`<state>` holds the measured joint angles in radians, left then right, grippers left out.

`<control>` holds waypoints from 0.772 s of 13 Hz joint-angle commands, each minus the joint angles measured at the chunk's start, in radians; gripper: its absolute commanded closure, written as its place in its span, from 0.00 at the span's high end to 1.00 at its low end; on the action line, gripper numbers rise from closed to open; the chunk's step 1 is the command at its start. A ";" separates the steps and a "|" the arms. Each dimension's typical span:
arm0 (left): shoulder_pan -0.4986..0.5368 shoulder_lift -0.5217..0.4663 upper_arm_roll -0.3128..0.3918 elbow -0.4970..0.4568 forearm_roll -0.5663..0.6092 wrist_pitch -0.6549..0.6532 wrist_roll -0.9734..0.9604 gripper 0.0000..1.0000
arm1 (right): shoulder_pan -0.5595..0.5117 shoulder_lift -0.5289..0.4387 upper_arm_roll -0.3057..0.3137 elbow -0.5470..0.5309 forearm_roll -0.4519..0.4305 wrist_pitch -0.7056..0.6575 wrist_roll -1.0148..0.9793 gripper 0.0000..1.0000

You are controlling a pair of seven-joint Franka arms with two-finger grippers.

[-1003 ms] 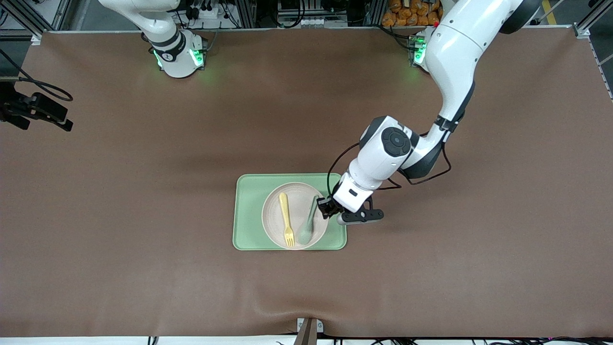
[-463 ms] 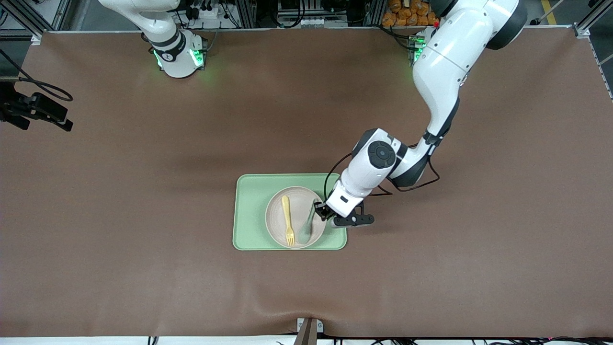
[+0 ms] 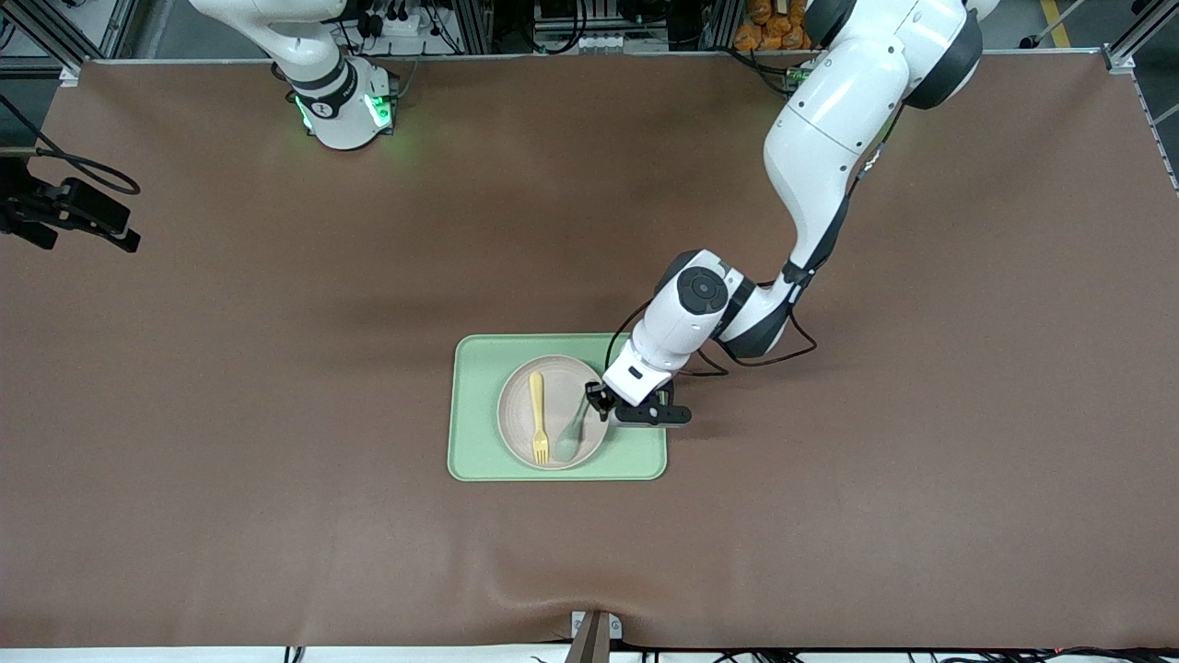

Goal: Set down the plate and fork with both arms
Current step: 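Carry the plate with the left gripper onto the green tray, then open the left gripper and release the plate on the tray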

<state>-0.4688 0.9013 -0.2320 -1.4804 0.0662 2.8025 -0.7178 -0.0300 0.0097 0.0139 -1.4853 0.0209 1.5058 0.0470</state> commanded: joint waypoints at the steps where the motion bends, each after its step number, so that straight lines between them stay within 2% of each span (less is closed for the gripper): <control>1: -0.002 0.005 0.010 0.017 0.029 0.006 -0.031 0.67 | 0.005 -0.005 -0.003 0.002 0.014 -0.004 0.001 1.00; 2: 0.004 -0.001 0.010 0.017 0.029 0.006 -0.029 1.00 | 0.007 -0.005 -0.003 0.002 0.014 -0.004 0.001 1.00; 7: 0.053 -0.073 0.011 0.006 0.030 -0.003 -0.026 1.00 | 0.007 -0.005 -0.003 0.002 0.014 -0.009 0.001 1.00; 10: 0.114 -0.145 0.010 0.008 0.030 -0.095 -0.019 1.00 | 0.004 -0.005 -0.003 0.003 0.013 -0.001 -0.009 1.00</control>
<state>-0.3909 0.8269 -0.2219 -1.4487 0.0669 2.7774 -0.7180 -0.0283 0.0097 0.0152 -1.4853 0.0217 1.5058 0.0469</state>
